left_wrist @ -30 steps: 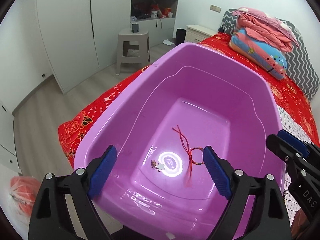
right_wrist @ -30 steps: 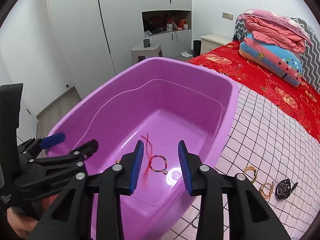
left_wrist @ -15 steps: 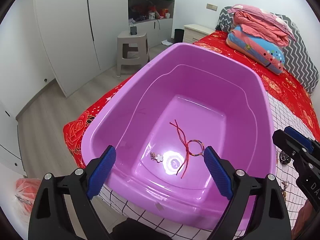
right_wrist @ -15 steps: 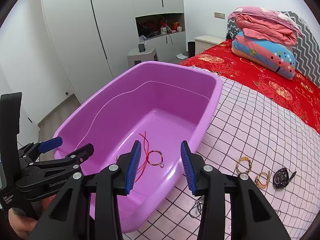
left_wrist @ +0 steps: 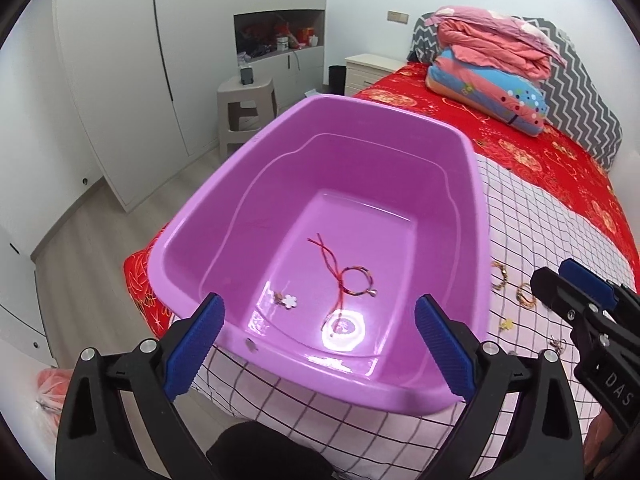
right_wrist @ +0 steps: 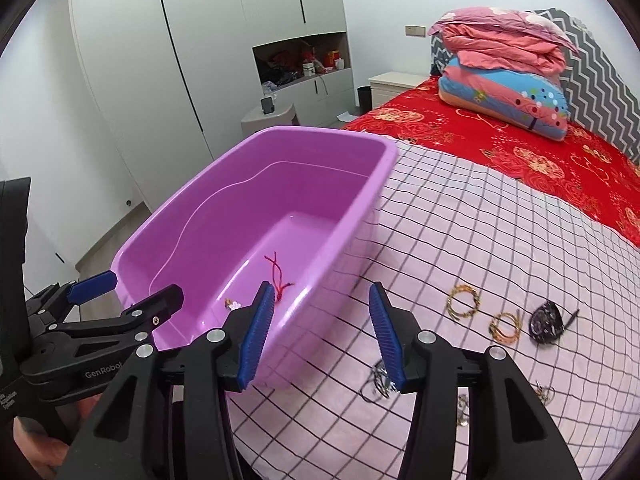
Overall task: Organize jewelry
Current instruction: 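Move both open tools from the basin back over the jewelry, then grasp the silver beaded bracelet with the left tool while the right tool grasps the medallion red-cord bracelet, then carry both bracelets into the purple basin and open both tools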
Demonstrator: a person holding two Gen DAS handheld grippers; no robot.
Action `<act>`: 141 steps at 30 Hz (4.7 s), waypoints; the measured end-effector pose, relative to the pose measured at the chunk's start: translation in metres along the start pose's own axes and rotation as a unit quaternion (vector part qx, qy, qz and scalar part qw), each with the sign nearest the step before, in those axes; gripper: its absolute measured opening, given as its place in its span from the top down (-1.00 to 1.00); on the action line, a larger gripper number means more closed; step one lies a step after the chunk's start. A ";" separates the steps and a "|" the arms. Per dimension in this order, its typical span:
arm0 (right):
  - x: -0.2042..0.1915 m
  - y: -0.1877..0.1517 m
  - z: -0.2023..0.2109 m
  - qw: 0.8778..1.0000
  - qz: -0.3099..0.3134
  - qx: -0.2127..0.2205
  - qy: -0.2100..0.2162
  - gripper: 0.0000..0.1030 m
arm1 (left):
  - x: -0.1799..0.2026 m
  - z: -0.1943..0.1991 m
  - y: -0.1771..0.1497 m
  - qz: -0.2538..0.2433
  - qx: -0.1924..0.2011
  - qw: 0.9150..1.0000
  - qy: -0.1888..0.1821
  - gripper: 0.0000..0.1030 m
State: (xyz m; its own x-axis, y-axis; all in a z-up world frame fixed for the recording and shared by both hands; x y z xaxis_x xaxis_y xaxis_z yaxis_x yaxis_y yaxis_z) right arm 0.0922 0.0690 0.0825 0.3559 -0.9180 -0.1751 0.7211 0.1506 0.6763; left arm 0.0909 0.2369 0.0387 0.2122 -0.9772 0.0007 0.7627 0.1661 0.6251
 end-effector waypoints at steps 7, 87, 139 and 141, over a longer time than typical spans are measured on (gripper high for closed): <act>0.026 -0.022 0.030 0.999 -0.021 0.014 -0.019 -0.20 | 0.029 0.014 -0.013 -0.015 0.005 1.000 -0.021 -0.87; 0.292 -0.242 -0.022 0.967 -0.159 -0.079 -0.185 -0.29 | 0.278 -0.147 -0.158 -0.180 -0.066 0.978 -0.083 -0.86; 0.209 -0.202 0.065 0.982 -0.133 -0.001 -0.136 0.77 | 0.246 -0.024 -0.126 -0.149 -0.021 0.969 -0.197 0.82; 0.203 -0.193 0.068 0.983 -0.128 0.006 -0.132 0.77 | 0.239 -0.015 -0.117 -0.146 -0.009 0.970 -0.196 0.82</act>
State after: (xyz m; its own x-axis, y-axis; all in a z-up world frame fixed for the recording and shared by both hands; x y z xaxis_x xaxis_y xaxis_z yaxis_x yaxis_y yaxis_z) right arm -0.0153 -0.1715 -0.0349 -0.0040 -0.9888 -0.1490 0.7598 -0.0999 0.6425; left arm 0.0619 -0.0136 -0.0461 -0.2606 -0.9573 0.1250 0.7667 -0.1266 0.6294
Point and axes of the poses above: each gripper's, at about its wrist camera, not at the fingertips, and z roughly against the way its jaws point, x to its right, y to its top, the point moved 6 cm from there along -z, roughly the way its jaws point, and after that the axes turned 2 degrees about y, right-handed, at the moved point
